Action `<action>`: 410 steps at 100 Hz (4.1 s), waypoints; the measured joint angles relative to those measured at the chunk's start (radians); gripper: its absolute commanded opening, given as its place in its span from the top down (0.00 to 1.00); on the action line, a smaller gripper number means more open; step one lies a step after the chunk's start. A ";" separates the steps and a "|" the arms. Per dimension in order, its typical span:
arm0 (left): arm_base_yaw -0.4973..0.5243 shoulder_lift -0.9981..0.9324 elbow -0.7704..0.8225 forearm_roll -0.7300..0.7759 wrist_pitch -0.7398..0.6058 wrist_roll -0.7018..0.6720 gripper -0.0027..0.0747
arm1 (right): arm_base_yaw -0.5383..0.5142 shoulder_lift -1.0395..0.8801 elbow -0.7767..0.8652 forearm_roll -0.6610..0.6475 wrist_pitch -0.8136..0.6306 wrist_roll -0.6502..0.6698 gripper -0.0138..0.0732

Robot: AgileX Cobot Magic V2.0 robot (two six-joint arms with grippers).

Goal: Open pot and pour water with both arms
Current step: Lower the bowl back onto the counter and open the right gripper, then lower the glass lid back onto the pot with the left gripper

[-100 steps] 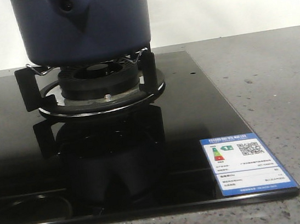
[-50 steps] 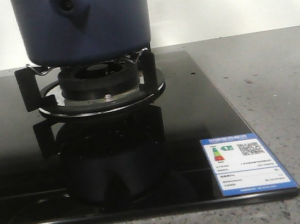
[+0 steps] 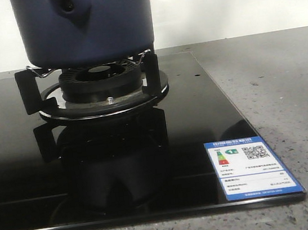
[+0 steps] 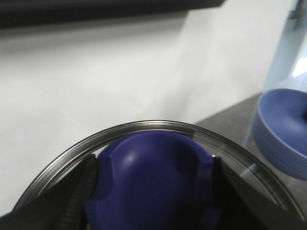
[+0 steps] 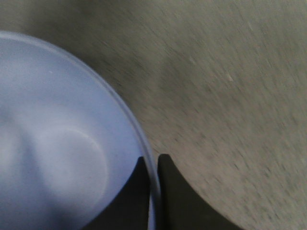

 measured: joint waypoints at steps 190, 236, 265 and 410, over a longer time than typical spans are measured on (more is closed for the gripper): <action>-0.071 0.133 0.000 -0.049 0.150 0.267 0.56 | -0.122 -0.275 0.291 0.026 -0.102 -0.072 0.31; -0.071 0.166 -0.002 -0.002 0.191 0.267 0.56 | -0.122 -0.275 0.291 0.026 -0.102 -0.075 0.31; -0.071 0.166 -0.002 0.008 0.189 0.267 0.38 | -0.122 -0.275 0.291 0.026 -0.110 -0.075 0.31; 0.209 -0.553 0.433 -0.191 -0.275 0.117 0.99 | -0.122 -0.956 0.941 0.927 -0.708 -0.889 0.91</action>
